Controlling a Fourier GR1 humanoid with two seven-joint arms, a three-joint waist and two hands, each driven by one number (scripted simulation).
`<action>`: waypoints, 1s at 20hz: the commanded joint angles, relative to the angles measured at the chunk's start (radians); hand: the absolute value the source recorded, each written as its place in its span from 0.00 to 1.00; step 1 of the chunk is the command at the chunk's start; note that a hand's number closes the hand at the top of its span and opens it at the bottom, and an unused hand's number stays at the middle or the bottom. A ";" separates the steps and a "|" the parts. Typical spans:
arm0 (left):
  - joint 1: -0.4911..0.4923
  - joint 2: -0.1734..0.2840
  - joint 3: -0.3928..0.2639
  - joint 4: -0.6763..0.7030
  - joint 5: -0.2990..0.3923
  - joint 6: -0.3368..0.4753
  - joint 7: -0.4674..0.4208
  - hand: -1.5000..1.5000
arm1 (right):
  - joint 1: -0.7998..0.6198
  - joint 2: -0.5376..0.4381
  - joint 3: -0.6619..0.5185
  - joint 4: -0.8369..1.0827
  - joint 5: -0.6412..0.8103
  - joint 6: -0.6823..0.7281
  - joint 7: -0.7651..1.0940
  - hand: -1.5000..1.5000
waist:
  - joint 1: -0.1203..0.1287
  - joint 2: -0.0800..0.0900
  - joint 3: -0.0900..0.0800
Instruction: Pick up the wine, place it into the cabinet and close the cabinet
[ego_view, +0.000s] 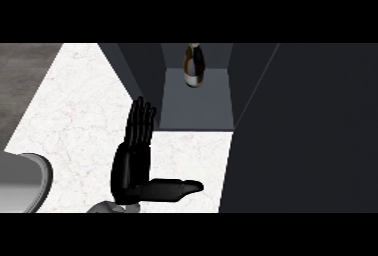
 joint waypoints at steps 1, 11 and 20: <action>0.107 0.016 -0.065 -0.116 -0.046 0.049 -0.003 0.00 | 0.034 -0.120 -0.019 -0.179 -0.109 0.108 0.090 1.00 | 0.002 0.000 0.001; 0.292 0.185 0.013 -0.272 -0.016 -0.030 -0.036 0.00 | 0.022 -0.094 0.349 -0.219 -0.025 0.140 0.176 1.00 | -0.003 0.000 -0.002; 0.455 0.356 0.231 -0.377 0.138 -0.205 -0.085 0.00 | -0.170 0.086 0.521 -0.073 0.071 0.031 0.299 1.00 | 0.010 -0.003 -0.005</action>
